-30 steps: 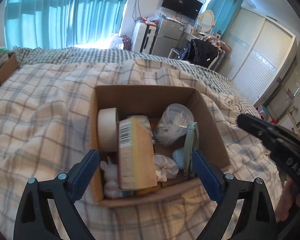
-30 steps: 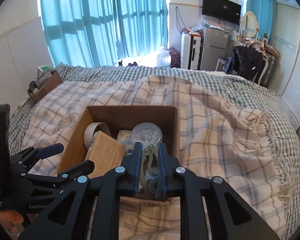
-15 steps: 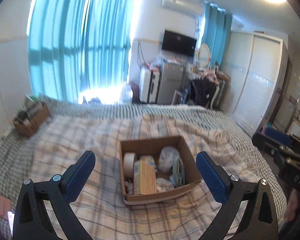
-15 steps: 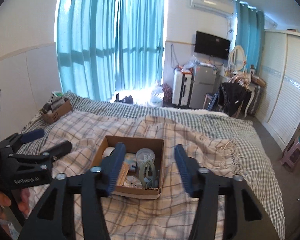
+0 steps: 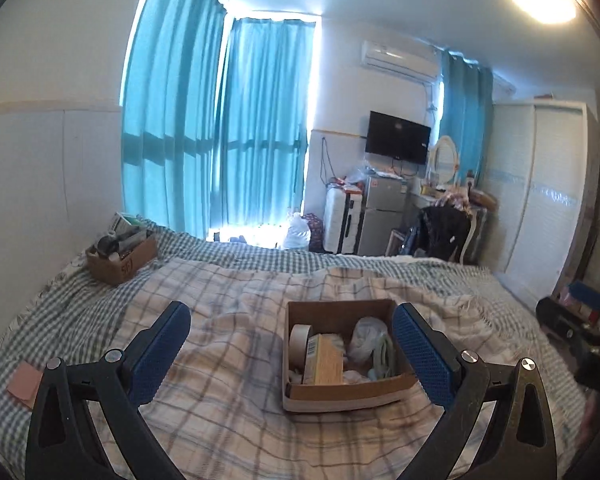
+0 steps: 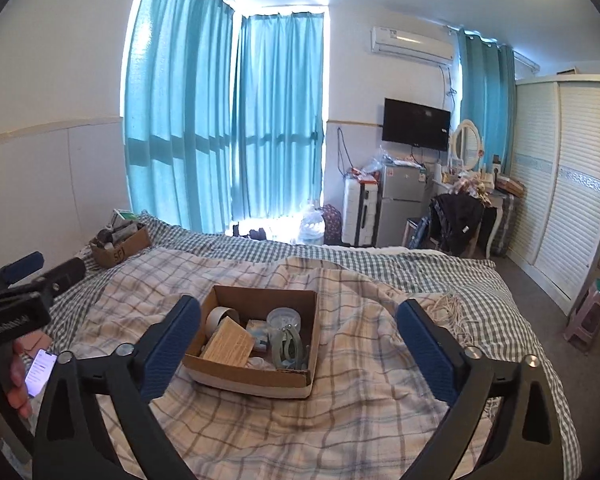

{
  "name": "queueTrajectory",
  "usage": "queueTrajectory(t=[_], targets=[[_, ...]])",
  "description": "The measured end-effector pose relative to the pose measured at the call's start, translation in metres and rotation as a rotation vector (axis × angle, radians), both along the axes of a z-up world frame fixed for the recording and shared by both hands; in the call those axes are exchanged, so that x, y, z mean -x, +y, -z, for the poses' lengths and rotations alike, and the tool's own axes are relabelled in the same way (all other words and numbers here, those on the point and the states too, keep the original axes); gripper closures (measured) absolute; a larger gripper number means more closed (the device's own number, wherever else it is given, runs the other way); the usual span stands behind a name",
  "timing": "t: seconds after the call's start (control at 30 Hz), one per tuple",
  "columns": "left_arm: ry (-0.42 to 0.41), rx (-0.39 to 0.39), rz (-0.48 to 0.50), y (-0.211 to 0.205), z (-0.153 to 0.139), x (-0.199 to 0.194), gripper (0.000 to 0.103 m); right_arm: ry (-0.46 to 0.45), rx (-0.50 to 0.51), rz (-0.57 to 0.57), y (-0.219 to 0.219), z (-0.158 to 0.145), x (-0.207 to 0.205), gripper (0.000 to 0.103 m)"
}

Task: Organize objects

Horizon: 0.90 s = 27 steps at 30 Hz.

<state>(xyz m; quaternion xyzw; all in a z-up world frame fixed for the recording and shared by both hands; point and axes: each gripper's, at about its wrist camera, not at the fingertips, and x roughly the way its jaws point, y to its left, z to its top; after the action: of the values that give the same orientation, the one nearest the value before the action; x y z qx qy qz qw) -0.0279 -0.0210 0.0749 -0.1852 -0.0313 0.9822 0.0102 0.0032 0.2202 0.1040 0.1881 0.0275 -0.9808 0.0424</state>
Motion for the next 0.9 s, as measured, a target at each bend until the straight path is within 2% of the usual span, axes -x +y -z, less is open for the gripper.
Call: queueTrajectory(t=[0.17, 0.27, 0.43, 0.6, 0.77, 0.9], targets=[[0.027, 0.056, 0.044, 0.015, 0.020, -0.003, 0.000, 0.011, 0.008, 0.015, 0.010, 0.031, 0.005, 0.000], [0.048, 0.056, 0.040, 0.021, 0.030, -0.005, 0.000, 0.014, 0.016, 0.027, 0.013, 0.046, 0.010, 0.000], [0.031, 0.070, 0.056, 0.030, 0.043, -0.005, 0.000, 0.002, -0.003, 0.033, 0.012, 0.061, 0.017, 0.000], [0.022, 0.101, 0.040, 0.032, 0.048, -0.005, 0.000, 0.003, 0.003, 0.041, 0.013, 0.063, 0.017, 0.000], [0.006, 0.037, 0.036, 0.022, 0.046, -0.004, 0.000, 0.026, -0.033, 0.041, 0.006, 0.060, 0.014, 0.000], [0.007, 0.036, 0.027, 0.018, 0.046, -0.004, 0.000, 0.044, -0.051, 0.035, 0.000, 0.058, 0.012, 0.000]])
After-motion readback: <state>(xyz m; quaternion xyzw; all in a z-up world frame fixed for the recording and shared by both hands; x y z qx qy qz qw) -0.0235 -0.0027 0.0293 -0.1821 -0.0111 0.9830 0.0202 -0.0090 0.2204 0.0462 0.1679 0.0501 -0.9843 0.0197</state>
